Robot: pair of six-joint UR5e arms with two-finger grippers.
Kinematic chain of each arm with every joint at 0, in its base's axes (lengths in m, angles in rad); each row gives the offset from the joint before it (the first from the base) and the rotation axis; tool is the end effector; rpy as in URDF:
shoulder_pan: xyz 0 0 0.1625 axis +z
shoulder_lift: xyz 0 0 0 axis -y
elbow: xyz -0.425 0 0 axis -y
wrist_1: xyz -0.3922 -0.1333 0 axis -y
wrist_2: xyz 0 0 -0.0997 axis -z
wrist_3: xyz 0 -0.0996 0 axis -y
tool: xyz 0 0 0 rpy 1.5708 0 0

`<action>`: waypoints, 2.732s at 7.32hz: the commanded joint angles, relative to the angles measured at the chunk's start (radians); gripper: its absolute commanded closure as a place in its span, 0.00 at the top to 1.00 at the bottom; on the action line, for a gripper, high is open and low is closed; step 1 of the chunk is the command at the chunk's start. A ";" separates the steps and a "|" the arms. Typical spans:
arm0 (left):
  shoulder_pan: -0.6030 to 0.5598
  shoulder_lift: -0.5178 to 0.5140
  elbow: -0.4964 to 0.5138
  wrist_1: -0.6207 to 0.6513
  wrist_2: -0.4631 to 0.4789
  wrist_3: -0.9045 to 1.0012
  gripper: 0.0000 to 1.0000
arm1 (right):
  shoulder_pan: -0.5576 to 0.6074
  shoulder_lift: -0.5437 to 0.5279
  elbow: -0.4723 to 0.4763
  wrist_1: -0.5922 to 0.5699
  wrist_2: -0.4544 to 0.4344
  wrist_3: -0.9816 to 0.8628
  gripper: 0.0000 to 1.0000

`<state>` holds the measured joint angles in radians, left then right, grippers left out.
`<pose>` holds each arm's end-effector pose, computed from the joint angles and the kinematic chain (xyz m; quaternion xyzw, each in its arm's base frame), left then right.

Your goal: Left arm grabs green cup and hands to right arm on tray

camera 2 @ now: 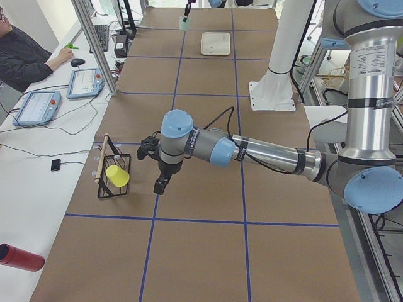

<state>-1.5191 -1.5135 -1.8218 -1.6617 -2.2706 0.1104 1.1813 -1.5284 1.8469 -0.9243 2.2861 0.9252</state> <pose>-0.0444 -0.4805 0.5564 0.1431 0.3353 0.1237 0.9229 -0.1304 -0.4968 0.4252 0.1546 -0.5111 0.0630 0.8432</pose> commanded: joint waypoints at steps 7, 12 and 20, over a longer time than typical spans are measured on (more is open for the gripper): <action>-0.004 0.033 0.010 0.097 -0.009 0.095 1.00 | -0.356 -0.116 0.328 -0.663 -0.297 -0.206 0.00; -0.004 0.033 0.010 0.097 -0.015 0.092 1.00 | -0.387 -0.136 0.275 -0.648 -0.304 -0.204 0.00; -0.004 0.033 0.009 0.097 -0.015 0.092 1.00 | -0.414 -0.136 0.143 -0.523 -0.326 -0.203 0.00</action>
<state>-1.5234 -1.4802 -1.8139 -1.5657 -2.2856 0.2025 0.7684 -1.6651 2.0217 -1.4971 1.9610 0.7225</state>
